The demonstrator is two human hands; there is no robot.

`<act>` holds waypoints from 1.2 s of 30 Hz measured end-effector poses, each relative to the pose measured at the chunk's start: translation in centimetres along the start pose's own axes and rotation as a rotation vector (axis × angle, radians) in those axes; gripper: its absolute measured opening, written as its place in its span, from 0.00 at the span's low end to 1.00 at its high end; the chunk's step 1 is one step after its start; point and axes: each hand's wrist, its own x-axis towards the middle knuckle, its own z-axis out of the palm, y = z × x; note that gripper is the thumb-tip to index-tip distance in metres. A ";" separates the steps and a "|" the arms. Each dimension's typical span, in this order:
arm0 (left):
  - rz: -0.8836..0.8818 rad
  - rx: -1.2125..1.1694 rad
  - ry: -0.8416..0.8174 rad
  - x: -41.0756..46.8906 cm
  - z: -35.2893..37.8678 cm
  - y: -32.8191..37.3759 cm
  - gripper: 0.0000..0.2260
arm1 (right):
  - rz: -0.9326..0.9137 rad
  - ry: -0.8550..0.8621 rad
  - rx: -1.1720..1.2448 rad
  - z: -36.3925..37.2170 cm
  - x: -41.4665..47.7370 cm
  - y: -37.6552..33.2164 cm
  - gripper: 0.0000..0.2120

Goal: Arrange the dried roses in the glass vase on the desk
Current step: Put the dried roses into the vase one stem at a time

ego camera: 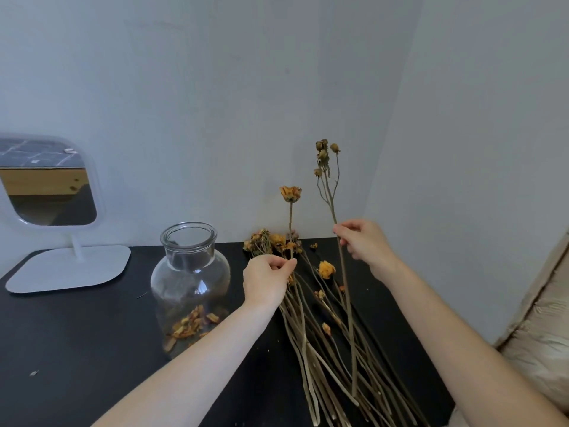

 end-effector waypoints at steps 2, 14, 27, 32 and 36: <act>0.047 -0.044 0.008 -0.1 -0.3 1.1 0.06 | -0.001 0.031 0.056 -0.1 0.1 -0.8 0.07; 0.205 -0.406 0.104 -0.5 -5.1 10.2 0.04 | -0.178 0.130 0.319 -1.7 0.5 -7.1 0.05; 0.434 -0.460 0.431 2.5 -21.3 17.5 0.05 | -0.311 0.033 0.531 3.0 0.0 -13.5 0.05; 0.402 -0.392 0.435 3.4 -21.3 16.2 0.05 | -0.292 0.008 0.522 4.1 -0.4 -13.3 0.04; 0.369 -0.303 0.425 3.7 -20.7 14.0 0.05 | -0.281 0.005 0.504 4.2 -0.4 -13.0 0.04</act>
